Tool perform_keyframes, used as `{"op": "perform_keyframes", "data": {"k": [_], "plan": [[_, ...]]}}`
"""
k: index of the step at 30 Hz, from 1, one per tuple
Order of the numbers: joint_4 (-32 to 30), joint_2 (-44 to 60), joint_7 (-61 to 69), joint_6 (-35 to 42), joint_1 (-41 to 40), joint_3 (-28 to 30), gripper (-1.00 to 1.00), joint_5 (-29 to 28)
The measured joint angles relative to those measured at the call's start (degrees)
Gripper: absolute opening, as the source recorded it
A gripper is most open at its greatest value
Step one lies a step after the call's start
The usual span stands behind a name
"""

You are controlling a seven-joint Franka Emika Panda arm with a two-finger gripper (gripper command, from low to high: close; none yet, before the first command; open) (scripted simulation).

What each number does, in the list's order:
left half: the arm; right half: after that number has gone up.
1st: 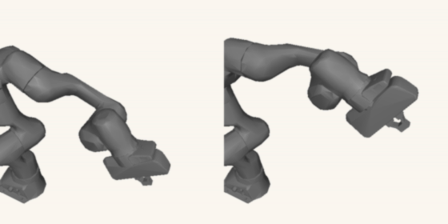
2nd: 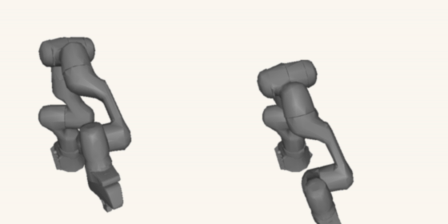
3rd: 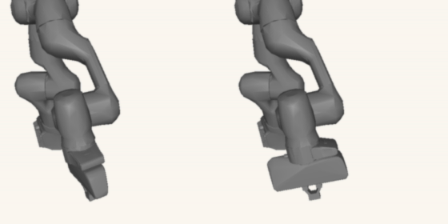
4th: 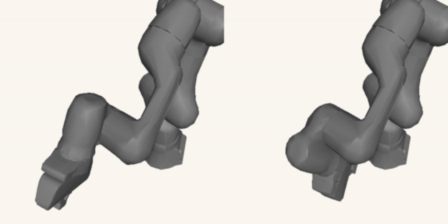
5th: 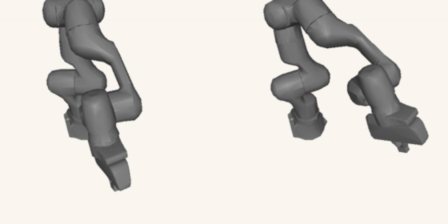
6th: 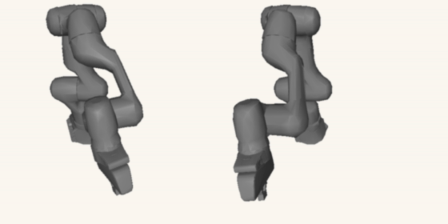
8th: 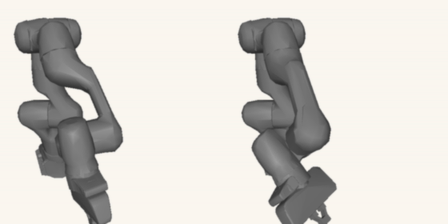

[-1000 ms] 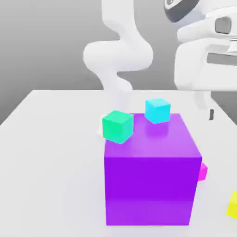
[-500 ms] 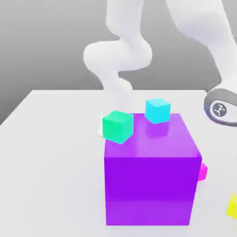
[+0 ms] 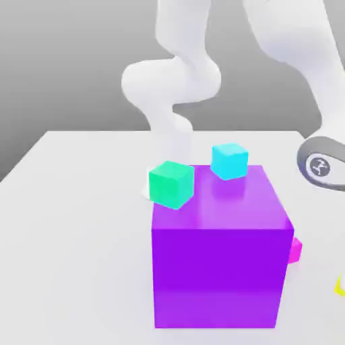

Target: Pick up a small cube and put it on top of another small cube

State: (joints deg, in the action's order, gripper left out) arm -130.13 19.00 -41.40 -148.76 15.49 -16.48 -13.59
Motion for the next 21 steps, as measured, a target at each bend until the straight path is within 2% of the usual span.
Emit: {"op": "perform_keyframes", "data": {"k": [7,12,21], "plan": [[1.0,-13.9,-5.7,9.2,-9.1,8.8,-1.0,0.2],[1.6,-24.2,-9.9,15.9,-17.7,12.2,-1.0,0.2],[-9.4,-42.9,-10.3,30.9,-17.9,15.2,-1.0,9.7]]}}
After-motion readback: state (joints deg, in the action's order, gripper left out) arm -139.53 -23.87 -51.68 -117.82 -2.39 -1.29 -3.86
